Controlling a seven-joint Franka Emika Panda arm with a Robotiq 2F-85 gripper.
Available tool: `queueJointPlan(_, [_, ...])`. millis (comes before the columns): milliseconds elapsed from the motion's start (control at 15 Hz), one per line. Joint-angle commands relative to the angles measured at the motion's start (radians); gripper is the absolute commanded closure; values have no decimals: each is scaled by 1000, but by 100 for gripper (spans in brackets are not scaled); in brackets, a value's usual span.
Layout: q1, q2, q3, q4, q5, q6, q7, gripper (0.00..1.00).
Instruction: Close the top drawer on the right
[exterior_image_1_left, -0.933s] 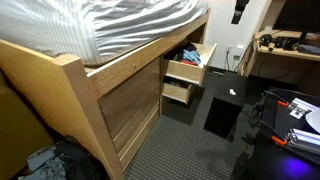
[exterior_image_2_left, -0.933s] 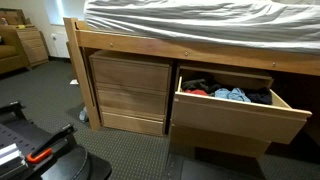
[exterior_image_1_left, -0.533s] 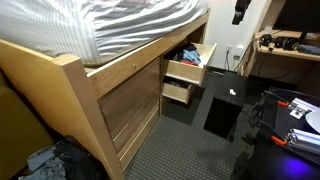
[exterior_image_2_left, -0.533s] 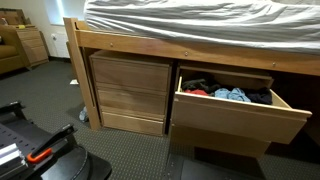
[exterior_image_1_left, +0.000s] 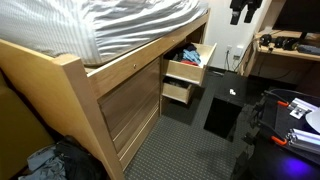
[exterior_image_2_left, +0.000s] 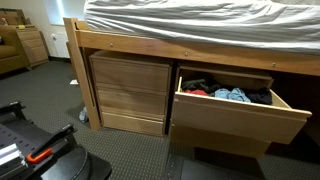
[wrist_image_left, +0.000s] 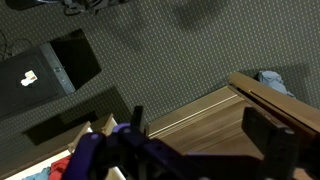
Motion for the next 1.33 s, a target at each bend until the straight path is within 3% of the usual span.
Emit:
queueJointPlan(0, [-21, 0, 19, 2, 9, -3, -8, 0])
queueJointPlan(67, [-31, -15, 25, -17, 9, 81, 27, 0])
queueJointPlan(200, [-38, -11, 25, -18, 67, 131, 123, 0])
queueJointPlan(267, [-37, -200, 34, -97, 86, 37, 182, 0])
queueJointPlan(533, [-111, -363, 8, -121, 112, -58, 299, 0])
queueJointPlan(733, [-178, -552, 31, -114, 128, -236, 435, 0])
queueJointPlan(800, [-161, -419, 21, -76, 119, -165, 352, 0])
queueJointPlan(1000, [-181, -551, 32, -85, 128, -246, 412, 0])
queueJointPlan(1133, [-182, -593, 53, -139, 131, -174, 423, 0])
queueJointPlan(1267, [-229, -486, 52, -142, 157, 15, 488, 0])
